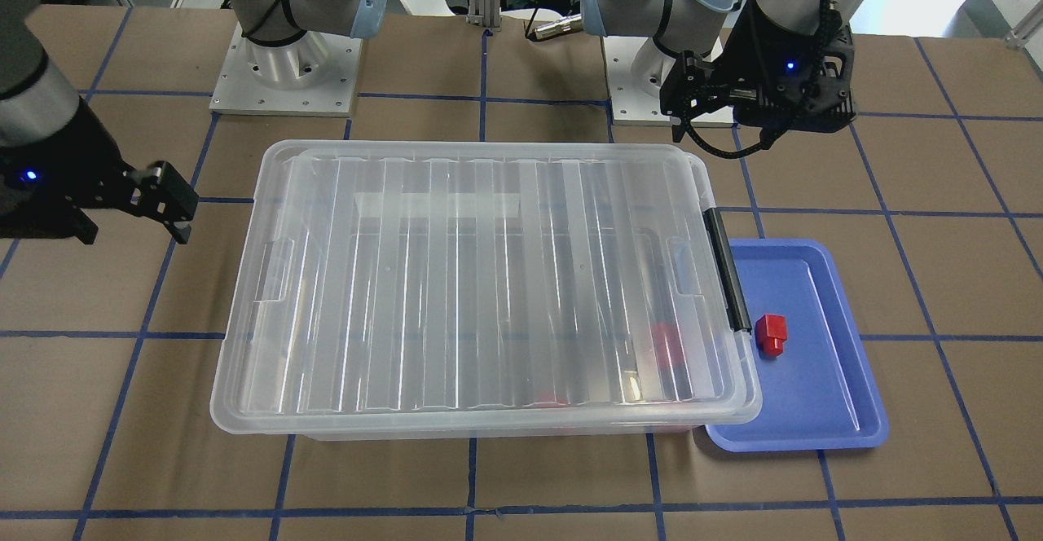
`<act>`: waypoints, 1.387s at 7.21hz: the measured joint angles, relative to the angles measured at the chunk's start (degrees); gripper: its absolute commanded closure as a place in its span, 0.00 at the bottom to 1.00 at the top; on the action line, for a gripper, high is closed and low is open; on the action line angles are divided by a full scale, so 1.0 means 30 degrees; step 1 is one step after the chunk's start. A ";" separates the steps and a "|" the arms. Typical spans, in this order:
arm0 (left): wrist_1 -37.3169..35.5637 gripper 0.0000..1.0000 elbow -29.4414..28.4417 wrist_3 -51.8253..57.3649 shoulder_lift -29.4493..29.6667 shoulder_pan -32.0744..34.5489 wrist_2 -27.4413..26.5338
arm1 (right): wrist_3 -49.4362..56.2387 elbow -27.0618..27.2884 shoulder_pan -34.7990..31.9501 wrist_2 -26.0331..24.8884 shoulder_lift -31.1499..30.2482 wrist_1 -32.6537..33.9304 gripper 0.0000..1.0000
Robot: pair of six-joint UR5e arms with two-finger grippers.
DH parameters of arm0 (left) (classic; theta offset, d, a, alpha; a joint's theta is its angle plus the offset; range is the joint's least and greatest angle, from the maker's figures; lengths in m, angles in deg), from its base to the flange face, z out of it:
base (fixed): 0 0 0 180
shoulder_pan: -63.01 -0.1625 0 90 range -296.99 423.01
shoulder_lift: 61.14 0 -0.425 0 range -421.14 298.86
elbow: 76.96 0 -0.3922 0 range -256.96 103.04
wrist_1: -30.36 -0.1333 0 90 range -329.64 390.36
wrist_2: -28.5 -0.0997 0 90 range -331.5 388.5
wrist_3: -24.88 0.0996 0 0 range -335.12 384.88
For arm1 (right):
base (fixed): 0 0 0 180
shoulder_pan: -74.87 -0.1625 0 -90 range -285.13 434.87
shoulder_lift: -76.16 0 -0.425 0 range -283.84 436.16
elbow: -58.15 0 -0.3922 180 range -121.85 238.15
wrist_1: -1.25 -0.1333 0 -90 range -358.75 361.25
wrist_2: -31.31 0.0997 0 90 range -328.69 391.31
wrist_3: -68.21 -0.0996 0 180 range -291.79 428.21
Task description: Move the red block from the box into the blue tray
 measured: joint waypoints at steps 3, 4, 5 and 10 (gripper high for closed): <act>-0.0139 0.00 0.0246 0.0244 0.0018 -0.0201 0.0044 | -0.0941 -0.0746 -0.0744 0.0016 -0.1846 -0.2782 0.00; -0.0158 0.00 0.0291 0.0266 0.0023 -0.0208 0.0040 | -0.2250 -0.0606 -0.1734 -0.0057 -0.1883 -0.2731 0.00; -0.0172 0.00 0.0316 0.0277 0.0030 -0.0216 0.0041 | -0.3548 -0.0681 -0.2736 -0.0073 -0.1827 -0.2629 0.00; -0.0212 0.00 0.0374 0.0282 0.0125 -0.0217 0.0080 | -0.5365 -0.1926 -0.3909 0.0032 -0.0989 -0.2705 0.00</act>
